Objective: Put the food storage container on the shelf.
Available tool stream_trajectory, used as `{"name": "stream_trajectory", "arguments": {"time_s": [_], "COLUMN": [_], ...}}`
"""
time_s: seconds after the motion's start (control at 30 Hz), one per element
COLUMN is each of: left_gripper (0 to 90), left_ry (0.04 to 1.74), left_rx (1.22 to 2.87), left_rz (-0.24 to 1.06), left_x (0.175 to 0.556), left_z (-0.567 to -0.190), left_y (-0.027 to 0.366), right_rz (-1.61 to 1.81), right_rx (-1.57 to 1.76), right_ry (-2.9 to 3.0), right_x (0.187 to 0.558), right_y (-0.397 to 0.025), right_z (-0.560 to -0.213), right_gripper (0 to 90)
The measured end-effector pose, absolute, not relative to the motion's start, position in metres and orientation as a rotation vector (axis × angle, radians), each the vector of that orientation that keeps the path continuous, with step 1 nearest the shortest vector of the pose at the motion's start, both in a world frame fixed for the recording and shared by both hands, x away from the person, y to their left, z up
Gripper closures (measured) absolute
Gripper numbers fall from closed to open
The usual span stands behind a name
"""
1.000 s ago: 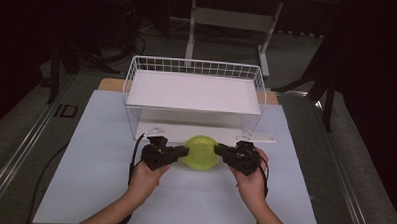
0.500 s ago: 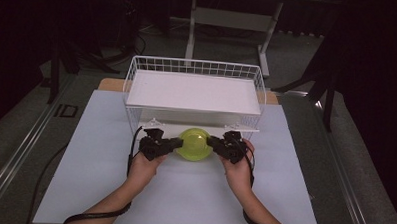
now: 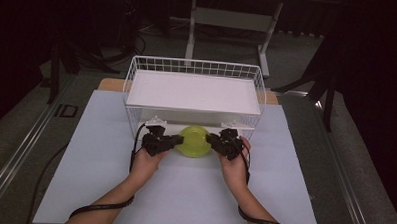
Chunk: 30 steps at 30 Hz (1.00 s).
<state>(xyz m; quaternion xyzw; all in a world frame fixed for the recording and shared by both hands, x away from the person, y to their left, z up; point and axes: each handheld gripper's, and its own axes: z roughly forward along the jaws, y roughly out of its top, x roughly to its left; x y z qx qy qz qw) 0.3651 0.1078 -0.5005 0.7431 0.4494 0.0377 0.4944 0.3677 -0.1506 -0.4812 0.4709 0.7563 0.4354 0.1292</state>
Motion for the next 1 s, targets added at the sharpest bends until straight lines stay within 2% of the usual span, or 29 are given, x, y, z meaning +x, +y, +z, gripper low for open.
{"name": "stream_trajectory", "arguments": {"time_s": [0.1, 0.5, 0.6, 0.63, 0.83, 0.97, 1.0], "left_gripper": [79.9, 75.6, 71.0, 69.3, 63.6, 59.2, 55.0], "left_ry": [1.068, 1.043, 1.041, 1.039, 1.048, 1.069, 1.083], "left_rx": [1.807, 1.785, 1.790, 1.788, 1.740, 1.741, 1.738], "left_rz": [0.152, 0.232, 0.289, 0.301, 0.306, 0.360, 0.371], "left_x": [0.367, 0.376, 0.378, 0.379, 0.382, 0.383, 0.384], "left_z": [-0.502, -0.502, -0.502, -0.502, -0.508, -0.507, -0.506], "left_y": [0.106, 0.104, 0.103, 0.103, 0.106, 0.102, 0.101], "right_rz": [1.258, 1.252, 1.246, 1.242, 1.223, 1.203, 1.211], "right_rx": [1.349, 1.297, 1.303, 1.310, 1.310, 1.306, 1.314], "right_ry": [2.178, 2.102, 2.090, 2.071, 2.039, 2.025, 2.016], "right_x": [0.367, 0.371, 0.374, 0.375, 0.376, 0.380, 0.381], "right_y": [-0.148, -0.146, -0.146, -0.145, -0.143, -0.141, -0.141], "right_z": [-0.481, -0.485, -0.488, -0.490, -0.492, -0.493, -0.494], "right_gripper": [76.6, 74.1, 67.1, 61.7, 58.9, 52.1, 51.0]}}
